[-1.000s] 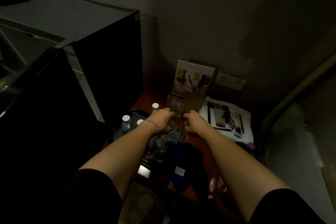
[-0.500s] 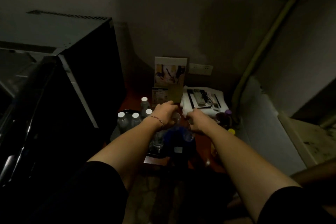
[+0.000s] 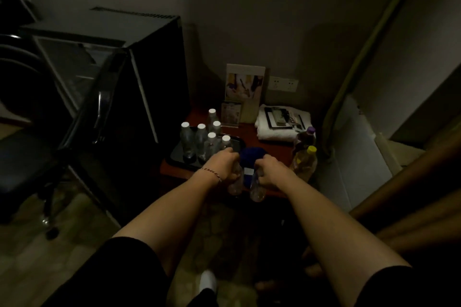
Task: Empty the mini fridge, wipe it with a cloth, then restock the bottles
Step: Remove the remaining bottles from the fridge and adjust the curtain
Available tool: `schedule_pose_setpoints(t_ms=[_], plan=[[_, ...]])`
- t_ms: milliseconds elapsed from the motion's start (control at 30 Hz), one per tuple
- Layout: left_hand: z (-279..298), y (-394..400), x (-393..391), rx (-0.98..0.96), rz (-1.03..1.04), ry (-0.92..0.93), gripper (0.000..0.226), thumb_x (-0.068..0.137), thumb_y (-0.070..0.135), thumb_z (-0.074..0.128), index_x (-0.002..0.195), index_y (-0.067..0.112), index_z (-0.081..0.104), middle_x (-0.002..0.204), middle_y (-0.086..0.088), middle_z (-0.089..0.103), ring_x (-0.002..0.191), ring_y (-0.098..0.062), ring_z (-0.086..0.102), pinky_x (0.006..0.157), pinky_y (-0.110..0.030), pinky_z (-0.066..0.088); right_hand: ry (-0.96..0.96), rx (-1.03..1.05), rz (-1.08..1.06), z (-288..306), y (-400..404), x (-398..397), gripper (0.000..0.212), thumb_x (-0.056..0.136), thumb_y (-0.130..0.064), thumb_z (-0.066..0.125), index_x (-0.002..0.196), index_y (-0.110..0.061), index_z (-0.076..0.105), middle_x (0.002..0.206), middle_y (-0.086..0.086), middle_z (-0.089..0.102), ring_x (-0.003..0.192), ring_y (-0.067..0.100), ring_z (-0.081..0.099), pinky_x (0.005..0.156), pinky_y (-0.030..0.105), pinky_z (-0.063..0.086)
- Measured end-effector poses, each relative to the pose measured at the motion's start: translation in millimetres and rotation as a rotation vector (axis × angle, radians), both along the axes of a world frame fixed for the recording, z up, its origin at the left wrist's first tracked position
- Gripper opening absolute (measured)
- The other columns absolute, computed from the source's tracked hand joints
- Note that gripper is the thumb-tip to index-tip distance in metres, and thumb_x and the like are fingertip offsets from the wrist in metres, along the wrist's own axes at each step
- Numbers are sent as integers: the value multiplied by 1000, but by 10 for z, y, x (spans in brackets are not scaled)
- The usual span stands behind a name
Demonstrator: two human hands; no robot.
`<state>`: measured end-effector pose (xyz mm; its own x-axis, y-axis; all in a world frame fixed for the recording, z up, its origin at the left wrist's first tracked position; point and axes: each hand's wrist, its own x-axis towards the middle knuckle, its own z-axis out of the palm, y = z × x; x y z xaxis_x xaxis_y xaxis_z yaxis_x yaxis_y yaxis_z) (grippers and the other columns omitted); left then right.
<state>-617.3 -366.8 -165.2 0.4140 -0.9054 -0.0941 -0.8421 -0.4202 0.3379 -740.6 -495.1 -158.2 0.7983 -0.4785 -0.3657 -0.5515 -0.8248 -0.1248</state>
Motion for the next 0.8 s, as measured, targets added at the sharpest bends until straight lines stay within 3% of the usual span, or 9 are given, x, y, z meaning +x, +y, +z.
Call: schedule_pose_setpoints(t_ms=[100, 300, 433, 567, 700, 800], plan=[[-37, 479, -165, -26, 83, 24, 44, 80, 29, 73, 120, 14, 61, 120, -7, 52, 107, -27, 57, 91, -39, 50, -10, 17, 82, -13, 400, -99, 32, 93, -18, 62, 124, -15, 58, 125, 10, 43, 99, 32, 55, 77, 38, 47], [-5, 1438, -359, -64, 227, 53, 40, 81, 31, 73, 117, 17, 62, 120, 0, 52, 108, -21, 56, 92, -36, 51, -57, 81, 188, 76, 1250, -105, 31, 90, -17, 64, 121, -18, 60, 123, 5, 47, 102, 25, 55, 88, 39, 54], [38, 2029, -361, -36, 310, 44, 40, 84, 30, 71, 119, 17, 59, 119, 0, 49, 104, -18, 53, 87, -29, 47, -83, 148, 284, 157, 1838, 0, 30, 90, -15, 67, 119, -18, 61, 118, 2, 51, 94, 16, 53, 78, 29, 49], [60, 2635, -337, -18, 377, 66, 38, 85, 29, 70, 120, 19, 58, 119, -1, 51, 103, -18, 54, 90, -33, 50, -107, 188, 299, 221, 2464, 172, 27, 87, -14, 69, 113, -22, 63, 109, -2, 58, 93, 16, 61, 82, 34, 57], [58, 3329, -205, -26, 431, 18, 43, 84, 32, 70, 123, 17, 59, 120, -3, 53, 106, -21, 57, 92, -32, 51, -93, 235, 338, 250, 3118, 448, 34, 87, -13, 68, 119, -24, 61, 107, -2, 58, 88, 14, 62, 70, 27, 55], [132, 3873, -18, -9, 483, 1, 41, 84, 34, 68, 119, 16, 59, 117, -3, 51, 104, -22, 56, 88, -33, 48, -48, 188, 398, 275, 3622, 682, 30, 88, -17, 68, 118, -21, 63, 114, 1, 59, 99, 19, 62, 85, 36, 57]])
